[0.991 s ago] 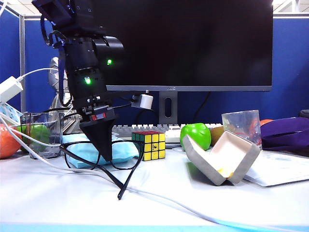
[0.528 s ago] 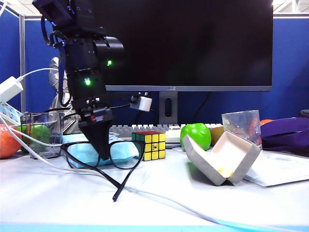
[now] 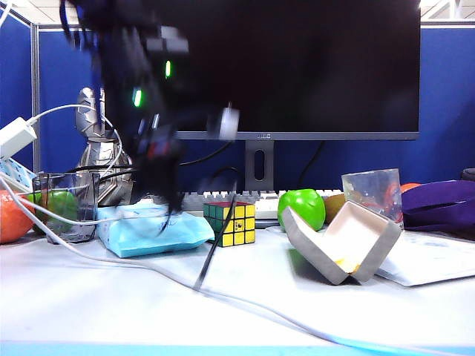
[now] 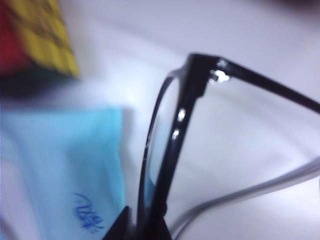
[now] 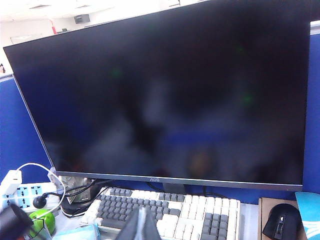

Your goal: Pick up the glasses, fold the temples of the glasses, place the glasses into the glasses case, and finally close the glasses case.

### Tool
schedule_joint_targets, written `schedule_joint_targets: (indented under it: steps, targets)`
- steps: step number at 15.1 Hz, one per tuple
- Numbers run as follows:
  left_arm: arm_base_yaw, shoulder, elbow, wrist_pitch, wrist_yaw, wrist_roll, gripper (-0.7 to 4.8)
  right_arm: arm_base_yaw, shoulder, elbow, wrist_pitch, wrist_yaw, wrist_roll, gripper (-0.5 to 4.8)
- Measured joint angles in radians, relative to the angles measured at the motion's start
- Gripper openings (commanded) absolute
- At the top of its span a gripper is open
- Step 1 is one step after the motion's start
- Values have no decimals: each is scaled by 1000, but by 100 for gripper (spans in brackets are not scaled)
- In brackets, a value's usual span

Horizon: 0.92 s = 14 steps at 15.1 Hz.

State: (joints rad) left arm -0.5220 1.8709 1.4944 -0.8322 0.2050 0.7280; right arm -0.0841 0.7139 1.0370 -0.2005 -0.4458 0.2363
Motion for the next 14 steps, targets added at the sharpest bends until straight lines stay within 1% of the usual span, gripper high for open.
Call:
schedule_joint_targets:
  steps: [2, 4, 6, 7, 8, 9, 10, 11, 12, 14]
  targets:
    - [0, -8, 66, -72, 94, -49, -6, 0, 0, 0, 0, 0, 0, -1]
    - [0, -8, 124, -150, 229, -98, -6, 0, 0, 0, 0, -23, 0, -1]
    - [0, -8, 172, -166, 464, -197, -6, 0, 0, 0, 0, -79, 0, -1]
    - [0, -8, 194, -167, 587, -247, -6, 0, 0, 0, 0, -92, 0, -1]
    - [0, -8, 216, -151, 730, -310, -6, 0, -1, 0, 0, -110, 0, -1]
    - [0, -8, 236, -95, 909, -427, -6, 0, -7, 0, 0, -137, 0, -1]
    - [0, -8, 246, -52, 978, -510, -6, 0, -16, 0, 0, -163, 0, -1]
    - [0, -8, 253, -1, 1014, -598, -6, 0, -18, 0, 1, -196, 0, -1]
    - [0, -9, 258, 83, 1026, -722, -6, 0, -18, 0, 1, -256, 0, -1]
    - [-14, -8, 258, 187, 1034, -858, -6, 26, -18, 0, 0, -340, 7, -1]
